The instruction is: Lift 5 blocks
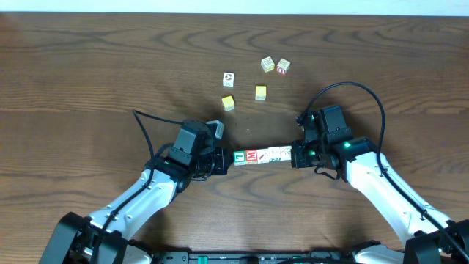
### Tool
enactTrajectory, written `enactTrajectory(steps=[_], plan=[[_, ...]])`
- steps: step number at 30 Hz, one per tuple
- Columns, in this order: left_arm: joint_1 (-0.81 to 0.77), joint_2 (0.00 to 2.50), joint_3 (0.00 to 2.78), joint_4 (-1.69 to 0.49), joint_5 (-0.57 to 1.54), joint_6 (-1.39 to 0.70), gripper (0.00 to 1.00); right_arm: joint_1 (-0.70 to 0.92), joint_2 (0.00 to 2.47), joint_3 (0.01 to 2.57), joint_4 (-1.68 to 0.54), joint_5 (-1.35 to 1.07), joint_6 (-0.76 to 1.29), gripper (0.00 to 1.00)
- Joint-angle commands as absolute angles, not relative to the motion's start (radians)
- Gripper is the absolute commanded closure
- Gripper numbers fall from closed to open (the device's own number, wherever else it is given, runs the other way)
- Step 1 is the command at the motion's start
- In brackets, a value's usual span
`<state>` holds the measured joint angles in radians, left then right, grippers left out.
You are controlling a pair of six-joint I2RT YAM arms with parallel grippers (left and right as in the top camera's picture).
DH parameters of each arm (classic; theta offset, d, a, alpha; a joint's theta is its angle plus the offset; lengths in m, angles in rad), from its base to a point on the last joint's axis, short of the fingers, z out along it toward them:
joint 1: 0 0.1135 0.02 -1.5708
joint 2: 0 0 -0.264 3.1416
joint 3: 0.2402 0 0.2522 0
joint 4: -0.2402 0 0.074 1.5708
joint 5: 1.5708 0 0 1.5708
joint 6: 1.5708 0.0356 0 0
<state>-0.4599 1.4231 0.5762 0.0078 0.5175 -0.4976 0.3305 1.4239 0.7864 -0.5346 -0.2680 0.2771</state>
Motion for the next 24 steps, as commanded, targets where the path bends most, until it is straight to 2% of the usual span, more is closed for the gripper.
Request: enactTrajectory(steps=[1,24], plan=[[-0.490,1.402,0.642,0.039,0.670,-0.488,0.93,0.380,1.402,0.824,-0.517,-0.506,0.272,0.99],[-0.490,1.402,0.660,0.040,0.669,-0.487,0.93,0.380,1.402,0.859,-0.536,-0.506,0.271,0.99]])
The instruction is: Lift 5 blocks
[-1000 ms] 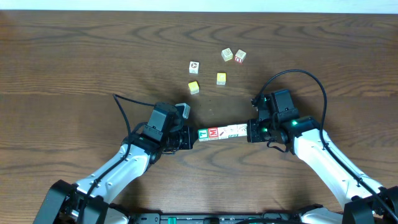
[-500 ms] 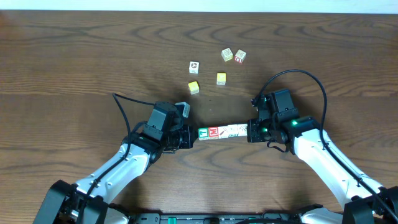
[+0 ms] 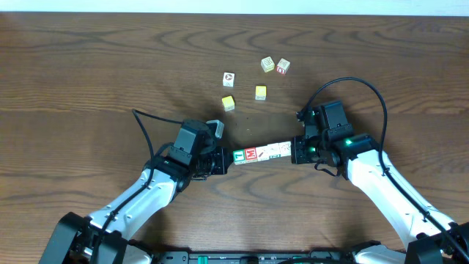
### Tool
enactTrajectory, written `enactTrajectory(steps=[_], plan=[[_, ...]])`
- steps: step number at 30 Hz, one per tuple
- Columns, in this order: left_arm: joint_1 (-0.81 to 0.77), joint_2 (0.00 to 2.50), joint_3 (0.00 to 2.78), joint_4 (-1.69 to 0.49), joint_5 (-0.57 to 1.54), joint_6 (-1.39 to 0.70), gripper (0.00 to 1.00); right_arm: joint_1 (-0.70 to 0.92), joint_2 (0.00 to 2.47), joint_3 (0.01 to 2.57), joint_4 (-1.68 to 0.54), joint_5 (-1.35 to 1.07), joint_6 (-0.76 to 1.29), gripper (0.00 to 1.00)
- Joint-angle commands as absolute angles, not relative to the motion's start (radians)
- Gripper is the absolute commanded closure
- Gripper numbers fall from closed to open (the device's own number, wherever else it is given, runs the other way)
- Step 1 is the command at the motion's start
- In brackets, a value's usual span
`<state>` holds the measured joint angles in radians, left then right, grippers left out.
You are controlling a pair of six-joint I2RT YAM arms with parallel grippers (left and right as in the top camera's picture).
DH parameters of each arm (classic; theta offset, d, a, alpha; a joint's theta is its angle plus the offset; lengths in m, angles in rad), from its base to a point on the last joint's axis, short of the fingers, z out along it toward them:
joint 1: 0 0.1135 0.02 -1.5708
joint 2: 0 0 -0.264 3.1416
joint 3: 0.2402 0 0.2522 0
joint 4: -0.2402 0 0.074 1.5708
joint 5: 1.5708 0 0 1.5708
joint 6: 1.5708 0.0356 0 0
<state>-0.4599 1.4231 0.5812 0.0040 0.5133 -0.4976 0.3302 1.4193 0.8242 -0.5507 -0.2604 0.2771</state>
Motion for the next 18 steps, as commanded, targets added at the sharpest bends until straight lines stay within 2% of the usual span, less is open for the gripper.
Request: enactTrajectory(steps=[1,18], plan=[[-0.490,1.402,0.661,0.040,0.669,-0.487,0.93,0.380,1.402,0.859,-0.536,-0.506,0.271,0.99],[-0.490,1.402,0.661,0.040,0.662,-0.487,0.93,0.380,1.402,0.859,-0.536,-0.506,0.271,0.99]])
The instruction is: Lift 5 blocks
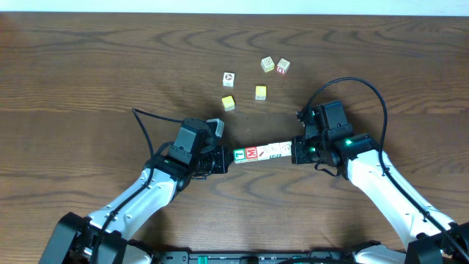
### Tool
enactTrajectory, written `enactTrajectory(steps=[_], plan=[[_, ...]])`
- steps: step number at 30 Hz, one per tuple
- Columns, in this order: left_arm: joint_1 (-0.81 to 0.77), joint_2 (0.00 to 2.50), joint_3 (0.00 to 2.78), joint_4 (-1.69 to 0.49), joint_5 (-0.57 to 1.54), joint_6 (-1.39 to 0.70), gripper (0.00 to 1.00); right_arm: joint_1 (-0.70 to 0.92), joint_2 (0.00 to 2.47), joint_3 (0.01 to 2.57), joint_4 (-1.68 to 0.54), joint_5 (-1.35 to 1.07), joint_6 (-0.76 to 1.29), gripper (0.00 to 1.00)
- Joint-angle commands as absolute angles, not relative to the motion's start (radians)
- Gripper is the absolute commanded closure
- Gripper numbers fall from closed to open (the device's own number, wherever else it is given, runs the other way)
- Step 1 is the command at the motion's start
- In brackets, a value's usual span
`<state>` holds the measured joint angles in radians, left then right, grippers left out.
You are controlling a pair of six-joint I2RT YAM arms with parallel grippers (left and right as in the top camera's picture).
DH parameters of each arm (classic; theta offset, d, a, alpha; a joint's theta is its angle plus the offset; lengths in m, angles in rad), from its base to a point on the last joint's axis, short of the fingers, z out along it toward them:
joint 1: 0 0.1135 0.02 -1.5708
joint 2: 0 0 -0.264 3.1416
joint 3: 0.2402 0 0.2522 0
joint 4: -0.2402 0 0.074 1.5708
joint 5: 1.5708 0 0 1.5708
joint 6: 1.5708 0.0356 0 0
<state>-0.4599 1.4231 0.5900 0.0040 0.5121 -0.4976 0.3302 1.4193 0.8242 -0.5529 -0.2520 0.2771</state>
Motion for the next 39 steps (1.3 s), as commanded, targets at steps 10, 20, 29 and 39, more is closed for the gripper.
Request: enactTrajectory(steps=[10,20,29,39], plan=[[-0.490,1.402,0.676,0.040,0.662,-0.484,0.93,0.380,1.402,0.883,-0.551,-0.506,0.271,0.99],[-0.490,1.402,0.680,0.039,0.662,-0.480,0.93,0.380,1.402,0.883,-0.592,-0.505,0.244,0.99],[-0.490,1.402,0.685,0.039,0.662,-0.478,0.93,0.380,1.402,0.883,-0.597,-0.505,0.238,0.99],[-0.490,1.402,0.707,0.039,0.662,-0.472,0.93,0.380,1.402,0.885,-0.596,-0.505,0.238,0.99]])
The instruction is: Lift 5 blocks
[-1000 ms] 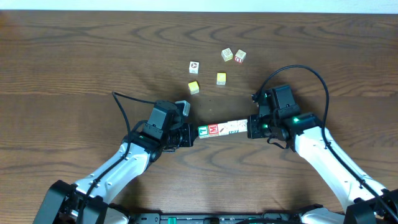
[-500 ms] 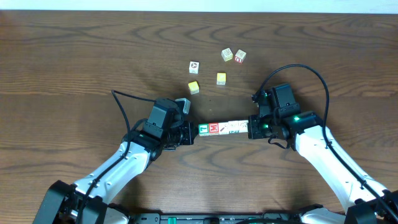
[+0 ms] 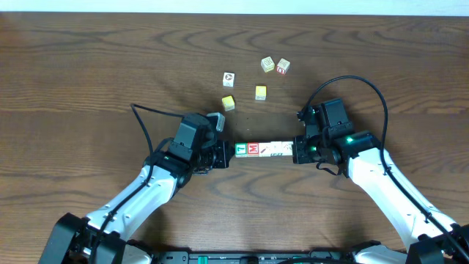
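Observation:
A short row of several blocks point(image 3: 262, 149) lies end to end, level, at the table's middle; a green-lettered and a red-lettered face show at its left end. My left gripper point(image 3: 226, 152) presses against the row's left end and my right gripper point(image 3: 296, 150) against its right end. Both look closed, with the row squeezed between them. Whether the row is clear of the table cannot be told from above.
Loose blocks lie farther back: a white one point(image 3: 229, 78), two yellow ones point(image 3: 229, 103) point(image 3: 261, 92), and a pair point(image 3: 267, 64) point(image 3: 283, 67) near the far edge. Cables arc over both arms. The wooden table point(image 3: 88, 66) stretches wide to the left.
The row's left end and my left gripper have shifted toward the far side, so the tilted row now lies level. My right gripper has barely moved.
At the oldest moment the row sat clamped between both grippers, slightly tilted with its left end nearer me. It kept much the same pose through the two later moments, edging a little farther away. Now it is level and farther back, still clamped.

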### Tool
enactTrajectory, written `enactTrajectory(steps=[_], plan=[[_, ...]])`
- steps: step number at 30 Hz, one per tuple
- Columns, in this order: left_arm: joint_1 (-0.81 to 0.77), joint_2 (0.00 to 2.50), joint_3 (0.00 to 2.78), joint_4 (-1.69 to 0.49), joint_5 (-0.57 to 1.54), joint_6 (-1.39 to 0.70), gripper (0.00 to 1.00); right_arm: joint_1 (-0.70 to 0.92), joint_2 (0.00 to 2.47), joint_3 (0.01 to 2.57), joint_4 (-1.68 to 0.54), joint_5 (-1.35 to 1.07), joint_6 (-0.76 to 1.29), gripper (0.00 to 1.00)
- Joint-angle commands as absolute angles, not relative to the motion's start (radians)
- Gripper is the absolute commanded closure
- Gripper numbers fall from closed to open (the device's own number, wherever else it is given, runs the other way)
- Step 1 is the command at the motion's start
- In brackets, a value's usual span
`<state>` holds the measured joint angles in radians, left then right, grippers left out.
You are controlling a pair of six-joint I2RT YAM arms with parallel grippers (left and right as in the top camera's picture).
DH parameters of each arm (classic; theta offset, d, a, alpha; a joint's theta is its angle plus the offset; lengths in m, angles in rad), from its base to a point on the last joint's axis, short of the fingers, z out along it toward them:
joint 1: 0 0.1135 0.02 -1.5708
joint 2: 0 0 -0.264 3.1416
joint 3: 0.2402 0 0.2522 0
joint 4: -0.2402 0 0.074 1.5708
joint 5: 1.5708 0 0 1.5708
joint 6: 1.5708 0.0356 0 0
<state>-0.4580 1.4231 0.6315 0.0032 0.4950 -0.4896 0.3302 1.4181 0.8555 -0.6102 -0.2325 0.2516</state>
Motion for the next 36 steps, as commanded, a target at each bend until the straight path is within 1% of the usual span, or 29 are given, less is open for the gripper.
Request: enactTrajectory(steps=[1,36], plan=[[-0.490,1.402,0.707,0.039,0.662,-0.472,0.93,0.380,1.402,0.886,-0.596,-0.505,0.238,0.99],[-0.490,1.402,0.720,0.031,0.662,-0.468,0.93,0.380,1.402,0.920,-0.607,-0.505,0.234,0.99]])
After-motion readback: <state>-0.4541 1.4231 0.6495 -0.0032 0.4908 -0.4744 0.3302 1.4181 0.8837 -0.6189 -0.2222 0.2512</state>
